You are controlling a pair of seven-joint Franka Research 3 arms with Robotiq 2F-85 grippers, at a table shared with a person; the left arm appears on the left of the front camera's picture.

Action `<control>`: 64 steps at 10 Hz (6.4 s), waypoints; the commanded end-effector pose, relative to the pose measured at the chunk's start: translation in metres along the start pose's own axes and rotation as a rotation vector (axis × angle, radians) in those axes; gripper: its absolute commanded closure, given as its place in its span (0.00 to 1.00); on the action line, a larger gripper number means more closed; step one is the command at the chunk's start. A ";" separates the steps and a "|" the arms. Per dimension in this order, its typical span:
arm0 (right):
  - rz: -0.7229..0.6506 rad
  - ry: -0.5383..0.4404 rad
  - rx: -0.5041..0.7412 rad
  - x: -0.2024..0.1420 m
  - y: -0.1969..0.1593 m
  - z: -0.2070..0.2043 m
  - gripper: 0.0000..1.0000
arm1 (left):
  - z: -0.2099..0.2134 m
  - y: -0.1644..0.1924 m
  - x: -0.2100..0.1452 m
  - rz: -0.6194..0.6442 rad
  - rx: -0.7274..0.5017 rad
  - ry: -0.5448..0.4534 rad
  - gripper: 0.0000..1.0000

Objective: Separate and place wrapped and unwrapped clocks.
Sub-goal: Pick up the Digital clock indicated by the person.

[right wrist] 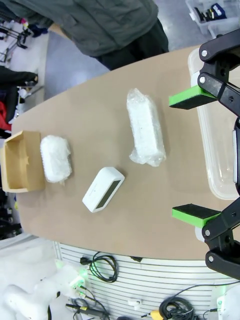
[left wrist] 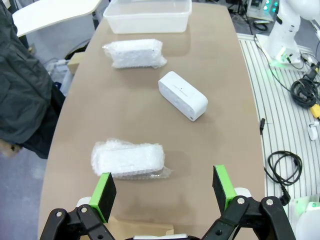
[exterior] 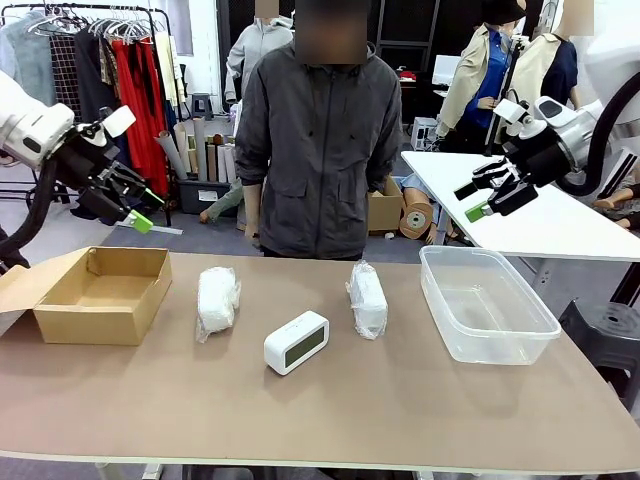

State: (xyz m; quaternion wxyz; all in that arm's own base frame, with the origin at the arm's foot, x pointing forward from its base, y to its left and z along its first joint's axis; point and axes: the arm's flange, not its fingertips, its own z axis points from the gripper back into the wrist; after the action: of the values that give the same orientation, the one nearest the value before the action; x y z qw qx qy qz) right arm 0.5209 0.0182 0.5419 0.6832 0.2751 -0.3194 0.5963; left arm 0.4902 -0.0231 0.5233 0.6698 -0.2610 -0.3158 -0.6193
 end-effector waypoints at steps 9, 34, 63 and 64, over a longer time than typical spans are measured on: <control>0.003 0.000 -0.004 0.001 0.001 0.001 0.00 | 0.000 -0.001 0.001 -0.003 0.000 -0.001 0.00; 0.003 0.000 -0.004 0.001 0.001 0.001 0.00 | -0.055 -0.032 0.045 0.342 0.229 0.311 0.00; 0.003 0.000 -0.004 0.001 0.001 0.001 0.00 | -0.207 0.039 0.050 1.310 0.731 0.504 0.00; 0.003 0.000 -0.004 0.001 0.001 0.001 0.00 | -0.205 0.048 0.045 1.305 0.709 0.508 0.00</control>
State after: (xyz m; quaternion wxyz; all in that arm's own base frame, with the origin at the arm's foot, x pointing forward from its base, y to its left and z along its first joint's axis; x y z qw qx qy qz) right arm 0.5206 0.0185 0.5425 0.6828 0.2748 -0.3197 0.5966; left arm 0.5502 -0.2061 0.4229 0.9928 -0.0080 -0.1190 0.0101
